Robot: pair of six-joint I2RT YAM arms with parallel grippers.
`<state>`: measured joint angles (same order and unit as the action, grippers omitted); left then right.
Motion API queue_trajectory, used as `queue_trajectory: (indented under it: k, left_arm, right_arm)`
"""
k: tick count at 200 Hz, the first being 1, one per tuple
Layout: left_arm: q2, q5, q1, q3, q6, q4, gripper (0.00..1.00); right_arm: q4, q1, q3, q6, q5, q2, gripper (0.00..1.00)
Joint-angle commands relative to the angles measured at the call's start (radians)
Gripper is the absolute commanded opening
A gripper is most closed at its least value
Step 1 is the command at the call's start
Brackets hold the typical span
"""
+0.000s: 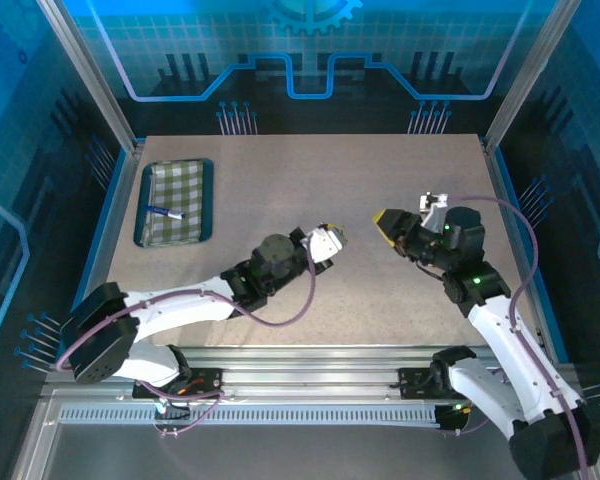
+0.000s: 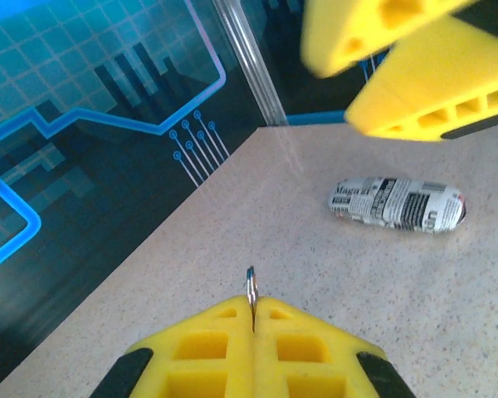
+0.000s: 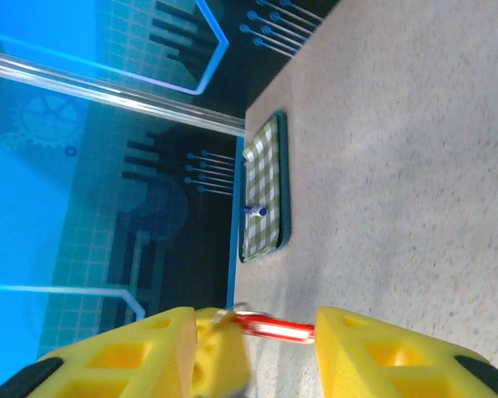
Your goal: Remove the keys from the keyring
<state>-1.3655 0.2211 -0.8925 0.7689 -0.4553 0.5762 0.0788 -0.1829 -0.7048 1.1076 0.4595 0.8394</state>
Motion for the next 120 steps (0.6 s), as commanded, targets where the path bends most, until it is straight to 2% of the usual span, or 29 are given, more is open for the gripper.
queue_trajectory:
  k: [1, 25, 48, 58, 97, 120]
  left_arm:
    - [0.089, -0.221, 0.065, -0.009, 0.145, -0.033, 0.00]
    - [0.141, -0.431, 0.147, 0.005, 0.274, -0.065, 0.00]
    - [0.171, -0.566, 0.205, 0.001, 0.405, -0.021, 0.00]
    - [0.177, -0.618, 0.222, -0.002, 0.456, 0.010, 0.00]
    - [0.162, -0.721, 0.228, 0.023, 0.533, 0.038, 0.00]
    - [0.154, -0.741, 0.228, 0.030, 0.554, 0.045, 0.00]
  right_arm:
    - [-0.132, 0.051, 0.033, -0.175, 0.188, 0.011, 0.43]
    - [-0.286, 0.017, 0.076, -0.296, 0.219, 0.006, 0.43]
    - [-0.611, -0.009, 0.172, -0.328, 0.225, -0.020, 0.43]
    - [-0.679, -0.023, 0.179, -0.341, 0.232, -0.013, 0.44]
    - [-0.725, -0.156, 0.103, -0.459, 0.278, 0.076, 0.40]
    - [-0.796, -0.182, 0.088, -0.454, 0.289, 0.115, 0.39]
